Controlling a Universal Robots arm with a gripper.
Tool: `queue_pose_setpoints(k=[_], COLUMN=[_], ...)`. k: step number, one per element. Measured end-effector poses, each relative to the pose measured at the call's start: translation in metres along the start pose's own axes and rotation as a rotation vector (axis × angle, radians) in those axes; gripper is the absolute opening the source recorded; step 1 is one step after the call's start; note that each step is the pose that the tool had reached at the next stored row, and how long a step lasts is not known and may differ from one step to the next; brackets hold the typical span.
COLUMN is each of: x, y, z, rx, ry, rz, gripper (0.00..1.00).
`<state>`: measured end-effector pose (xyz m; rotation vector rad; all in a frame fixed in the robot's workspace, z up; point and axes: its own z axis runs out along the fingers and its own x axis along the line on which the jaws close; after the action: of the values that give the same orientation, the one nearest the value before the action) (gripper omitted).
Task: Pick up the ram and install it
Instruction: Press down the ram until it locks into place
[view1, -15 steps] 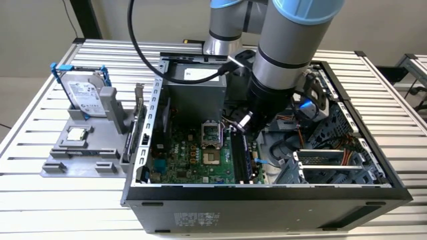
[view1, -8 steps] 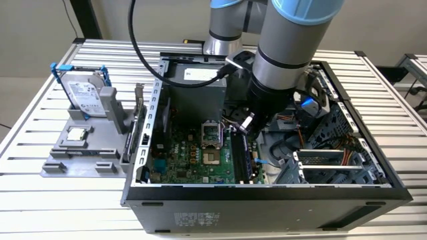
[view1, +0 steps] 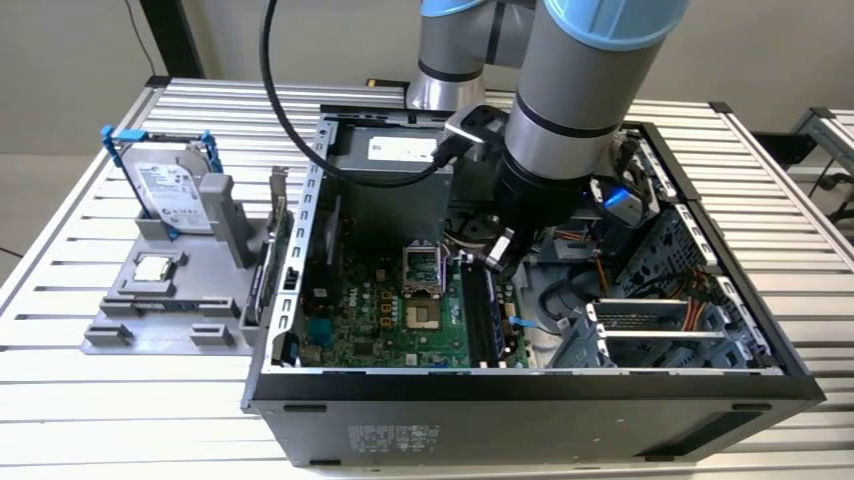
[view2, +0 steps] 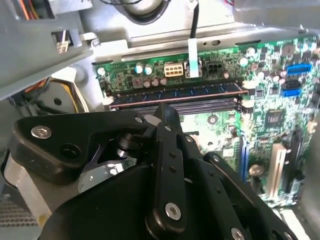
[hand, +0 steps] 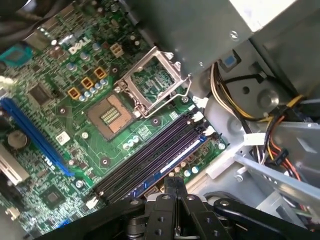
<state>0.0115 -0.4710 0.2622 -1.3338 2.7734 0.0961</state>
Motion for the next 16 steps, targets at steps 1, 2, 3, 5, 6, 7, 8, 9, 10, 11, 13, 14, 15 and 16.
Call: queue_pose_setpoints(k=[1, 2, 3, 5, 6, 7, 8, 9, 10, 11, 13, 14, 15, 16], x=[0.0000, 0.0000, 0.0000, 0.0000, -0.0001, -0.0001, 0.0000, 0.0000, 0.0000, 0.0000, 0.0000, 0.0000, 0.0000, 0.0000], y=[0.0000, 0.0000, 0.0000, 0.0000, 0.0000, -0.0001, 0.0000, 0.0000, 0.0000, 0.0000, 0.0000, 0.0000, 0.0000, 0.0000], z=[0.0000, 0.0000, 0.0000, 0.0000, 0.0000, 0.0000, 0.0000, 0.0000, 0.0000, 0.0000, 0.0000, 0.0000, 0.0000, 0.0000], rx=[-0.0006, -0.0013, -0.0020, -0.0025, -0.0020, -0.0013, -0.0002, 0.0011, 0.0024, 0.0039, 0.0062, 0.0063, 0.0058, 0.0047], ry=[-0.0001, -0.0003, -0.0005, -0.0014, -0.0022, -0.0034, -0.0047, -0.0062, -0.0077, -0.0093, -0.0120, -0.0128, -0.0132, -0.0133], rz=[-0.017, -0.036, -0.055, -0.090, -0.107, -0.123, -0.139, -0.155, -0.170, -0.186, -0.216, -0.231, -0.250, -0.267], gripper=[0.00, 0.00, 0.00, 0.00, 0.00, 0.00, 0.00, 0.00, 0.00, 0.00, 0.00, 0.00, 0.00, 0.00])
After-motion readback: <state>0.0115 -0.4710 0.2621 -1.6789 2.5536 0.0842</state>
